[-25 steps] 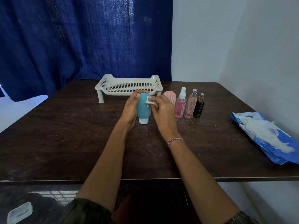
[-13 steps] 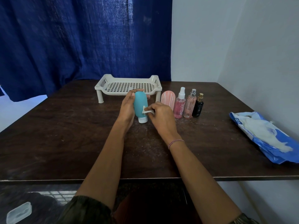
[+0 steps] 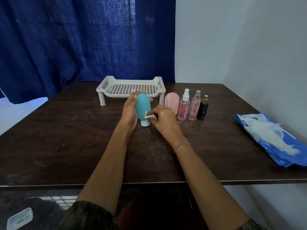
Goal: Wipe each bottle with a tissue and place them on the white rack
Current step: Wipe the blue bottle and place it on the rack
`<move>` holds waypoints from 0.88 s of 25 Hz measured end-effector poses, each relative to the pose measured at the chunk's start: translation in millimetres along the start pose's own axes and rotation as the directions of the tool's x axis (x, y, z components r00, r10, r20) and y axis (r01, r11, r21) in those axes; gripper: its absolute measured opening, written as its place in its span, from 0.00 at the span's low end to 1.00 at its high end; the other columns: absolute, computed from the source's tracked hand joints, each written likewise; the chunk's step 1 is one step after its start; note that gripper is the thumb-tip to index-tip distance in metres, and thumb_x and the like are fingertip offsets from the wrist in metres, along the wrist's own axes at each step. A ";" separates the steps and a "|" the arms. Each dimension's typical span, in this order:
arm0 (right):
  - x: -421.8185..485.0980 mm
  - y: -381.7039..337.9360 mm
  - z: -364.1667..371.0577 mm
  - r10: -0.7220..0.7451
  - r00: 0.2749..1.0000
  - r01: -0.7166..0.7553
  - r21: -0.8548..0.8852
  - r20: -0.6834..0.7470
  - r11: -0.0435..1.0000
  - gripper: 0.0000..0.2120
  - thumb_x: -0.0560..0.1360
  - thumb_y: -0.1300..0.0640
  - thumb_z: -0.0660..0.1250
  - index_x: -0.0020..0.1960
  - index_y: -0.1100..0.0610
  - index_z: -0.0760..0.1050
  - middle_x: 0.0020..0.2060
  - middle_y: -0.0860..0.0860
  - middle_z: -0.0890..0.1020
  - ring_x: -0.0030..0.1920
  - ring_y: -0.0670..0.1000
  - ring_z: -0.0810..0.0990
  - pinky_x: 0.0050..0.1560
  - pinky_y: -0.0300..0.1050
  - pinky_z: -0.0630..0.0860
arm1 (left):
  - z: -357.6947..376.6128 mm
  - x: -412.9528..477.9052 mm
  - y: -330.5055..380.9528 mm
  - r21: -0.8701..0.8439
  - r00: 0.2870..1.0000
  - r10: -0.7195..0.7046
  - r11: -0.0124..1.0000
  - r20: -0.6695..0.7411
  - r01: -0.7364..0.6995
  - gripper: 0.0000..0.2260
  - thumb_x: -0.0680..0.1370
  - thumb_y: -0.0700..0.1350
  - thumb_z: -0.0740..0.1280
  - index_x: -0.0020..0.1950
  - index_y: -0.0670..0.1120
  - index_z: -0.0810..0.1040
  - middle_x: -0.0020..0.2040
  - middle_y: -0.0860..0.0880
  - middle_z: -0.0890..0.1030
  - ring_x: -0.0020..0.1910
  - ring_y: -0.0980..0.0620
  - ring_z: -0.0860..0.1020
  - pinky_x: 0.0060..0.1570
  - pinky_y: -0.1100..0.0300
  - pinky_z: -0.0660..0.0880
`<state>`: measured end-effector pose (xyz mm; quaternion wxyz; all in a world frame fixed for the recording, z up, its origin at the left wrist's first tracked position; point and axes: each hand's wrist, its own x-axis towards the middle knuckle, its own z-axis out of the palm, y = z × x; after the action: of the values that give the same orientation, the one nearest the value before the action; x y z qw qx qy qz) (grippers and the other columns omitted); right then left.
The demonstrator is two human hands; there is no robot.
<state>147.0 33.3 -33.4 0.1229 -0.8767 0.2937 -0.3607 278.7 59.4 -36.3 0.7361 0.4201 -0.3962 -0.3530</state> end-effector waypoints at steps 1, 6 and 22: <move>-0.5 -0.2 0.2 -0.013 1.000 0.013 -0.001 0.000 1.000 0.09 0.71 0.61 0.71 0.51 0.60 0.81 0.47 0.53 0.81 0.45 0.48 0.78 0.50 0.38 0.74 | -0.3 -0.1 0.0 0.003 1.000 0.001 1.000 0.003 -0.001 0.14 0.84 0.45 0.49 0.53 0.47 0.74 0.48 0.40 0.81 0.46 0.49 0.79 0.48 0.55 0.76; 1.7 -2.8 -0.4 -0.060 0.997 0.061 0.002 -0.044 0.998 0.10 0.72 0.62 0.70 0.52 0.62 0.80 0.47 0.54 0.79 0.46 0.49 0.78 0.49 0.36 0.72 | 2.0 -3.9 2.8 -0.006 0.998 -0.005 1.000 0.060 0.005 0.14 0.83 0.43 0.49 0.54 0.45 0.74 0.47 0.43 0.81 0.46 0.50 0.80 0.49 0.56 0.77; 1.0 -7.6 3.0 -0.021 0.980 0.042 0.106 -0.198 0.993 0.08 0.70 0.63 0.72 0.48 0.64 0.81 0.46 0.56 0.81 0.47 0.51 0.79 0.50 0.42 0.77 | 7.9 -9.6 6.7 0.052 0.998 -0.021 0.998 0.064 0.018 0.15 0.84 0.42 0.49 0.53 0.46 0.75 0.48 0.46 0.80 0.46 0.54 0.80 0.52 0.57 0.77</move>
<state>152.9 38.8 -31.8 0.1355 -0.8332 0.2701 -0.4631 268.8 67.6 -30.5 0.7084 0.4312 -0.4246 -0.3632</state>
